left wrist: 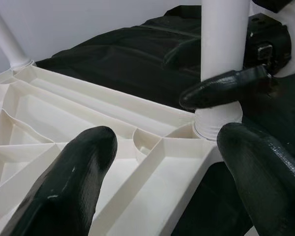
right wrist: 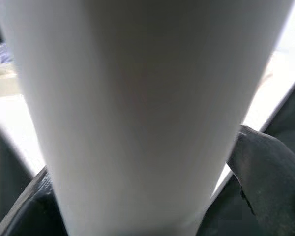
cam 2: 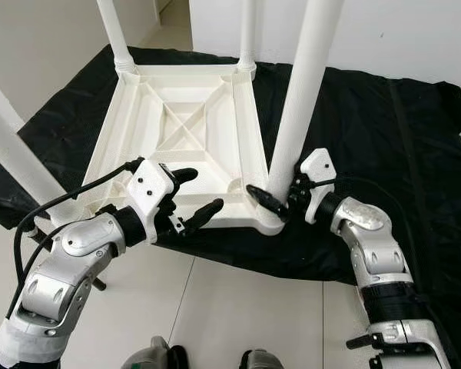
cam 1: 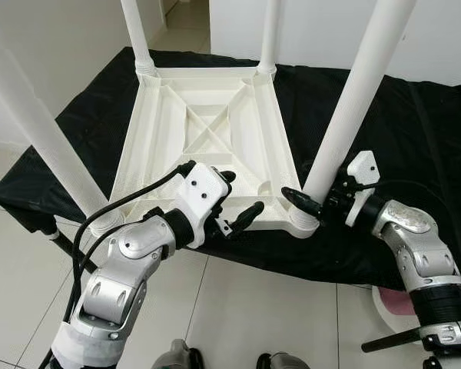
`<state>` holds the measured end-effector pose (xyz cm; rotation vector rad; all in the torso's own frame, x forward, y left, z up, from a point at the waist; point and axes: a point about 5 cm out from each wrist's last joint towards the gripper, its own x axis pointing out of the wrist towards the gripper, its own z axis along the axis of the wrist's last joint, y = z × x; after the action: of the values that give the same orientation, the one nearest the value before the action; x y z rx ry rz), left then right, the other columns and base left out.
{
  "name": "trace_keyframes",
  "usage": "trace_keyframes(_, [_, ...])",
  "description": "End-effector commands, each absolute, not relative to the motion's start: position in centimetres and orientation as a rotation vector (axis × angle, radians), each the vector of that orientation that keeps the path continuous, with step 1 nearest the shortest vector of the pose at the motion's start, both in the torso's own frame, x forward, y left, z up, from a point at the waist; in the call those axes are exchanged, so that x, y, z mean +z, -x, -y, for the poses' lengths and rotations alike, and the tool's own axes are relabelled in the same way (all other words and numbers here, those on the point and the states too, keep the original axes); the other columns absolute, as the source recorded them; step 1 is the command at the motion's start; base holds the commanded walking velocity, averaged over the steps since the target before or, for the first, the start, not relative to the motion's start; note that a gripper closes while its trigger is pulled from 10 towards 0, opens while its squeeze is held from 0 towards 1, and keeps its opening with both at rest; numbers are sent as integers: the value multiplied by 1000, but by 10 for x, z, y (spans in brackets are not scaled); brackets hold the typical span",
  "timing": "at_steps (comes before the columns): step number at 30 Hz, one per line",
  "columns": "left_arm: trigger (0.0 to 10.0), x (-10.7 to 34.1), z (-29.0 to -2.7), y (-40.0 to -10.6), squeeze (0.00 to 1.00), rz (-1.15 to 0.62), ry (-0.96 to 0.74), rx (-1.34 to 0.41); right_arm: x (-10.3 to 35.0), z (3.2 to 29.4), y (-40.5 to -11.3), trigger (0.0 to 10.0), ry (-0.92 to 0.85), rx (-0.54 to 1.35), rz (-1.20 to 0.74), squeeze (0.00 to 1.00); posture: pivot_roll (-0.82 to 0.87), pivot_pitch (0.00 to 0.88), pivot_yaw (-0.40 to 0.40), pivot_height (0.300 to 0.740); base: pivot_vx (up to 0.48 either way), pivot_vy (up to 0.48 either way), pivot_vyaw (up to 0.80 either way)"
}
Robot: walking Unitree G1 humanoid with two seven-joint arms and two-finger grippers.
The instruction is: Building children table
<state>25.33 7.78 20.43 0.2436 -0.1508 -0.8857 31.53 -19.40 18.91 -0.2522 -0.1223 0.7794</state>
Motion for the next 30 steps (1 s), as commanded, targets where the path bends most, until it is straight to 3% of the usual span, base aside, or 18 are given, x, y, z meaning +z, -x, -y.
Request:
trace_keyframes(1, [10000, 204, -76, -252, 0, 163, -250, -881, 194, 196, -320, 10000, 247, 730, 163, 0, -60, 88, 17, 740, 0, 0, 0])
trace_keyframes(19, [10000, 190, -44, -257, 0, 143, -211, -872, 199, 210, -347, 10000, 193, 463, 234, 0, -104, 123, 16, 740, 0, 0, 0])
trace_keyframes(25, [10000, 189, -38, -260, 0, 164, -262, -855, 197, 211, -347, 10000, 178, 443, 237, 0, -101, 129, 17, 740, 0, 0, 0])
trace_keyframes(30, [10000, 188, -38, -261, 0, 99, -170, -855, 193, 210, -340, 10000, 118, 418, 247, 0, -95, 114, 27, 740, 0, 0, 0])
